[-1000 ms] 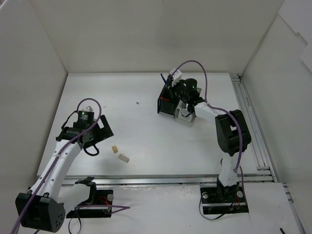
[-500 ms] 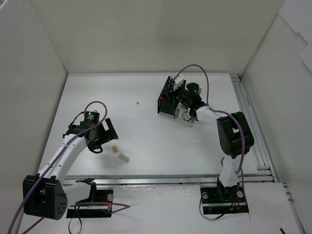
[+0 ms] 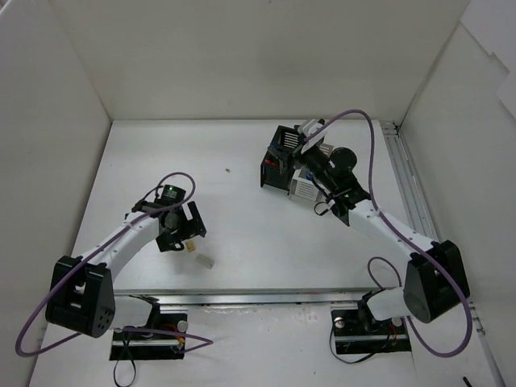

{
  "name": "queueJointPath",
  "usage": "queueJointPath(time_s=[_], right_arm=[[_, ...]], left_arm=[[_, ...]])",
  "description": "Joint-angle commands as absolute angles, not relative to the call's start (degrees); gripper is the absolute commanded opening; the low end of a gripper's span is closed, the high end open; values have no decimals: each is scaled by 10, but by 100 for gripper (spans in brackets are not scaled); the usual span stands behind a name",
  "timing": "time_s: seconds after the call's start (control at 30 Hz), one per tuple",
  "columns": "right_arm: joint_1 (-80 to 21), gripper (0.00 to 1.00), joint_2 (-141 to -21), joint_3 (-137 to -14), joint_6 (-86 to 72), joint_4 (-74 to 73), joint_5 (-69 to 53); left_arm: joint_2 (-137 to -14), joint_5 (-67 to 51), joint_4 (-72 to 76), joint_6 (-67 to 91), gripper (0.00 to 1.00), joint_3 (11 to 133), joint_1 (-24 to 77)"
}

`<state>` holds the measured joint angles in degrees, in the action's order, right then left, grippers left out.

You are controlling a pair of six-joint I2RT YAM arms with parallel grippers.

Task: Sort the stationery into containers
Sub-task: Pick up the stationery from the center of the board.

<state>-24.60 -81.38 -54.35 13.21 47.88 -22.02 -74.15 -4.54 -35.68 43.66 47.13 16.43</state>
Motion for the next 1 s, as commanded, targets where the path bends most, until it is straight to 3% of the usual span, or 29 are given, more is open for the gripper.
queueJointPath(time_s=[0.0,0.13,0.43,0.53,0.77,0.97], right_arm=[[-259,98,-760,-513,107,529,-121],[-275,98,-715,-483,79,529,-63],[-307,98,-620,-383,53,507,38],[-313,98,-593,-370,48,470,48],[-325,98,-560,-367,57,393,110],[-327,98,-533,-352,47,379,141]], left_arm=[[-750,-3,-369,477,97,487,178],[-772,18,-339,509,89,472,184],[-858,39,-330,521,61,501,201],[-881,44,-337,522,49,511,201],[-896,50,-345,502,1,568,218],[-908,67,-356,391,0,749,248]])
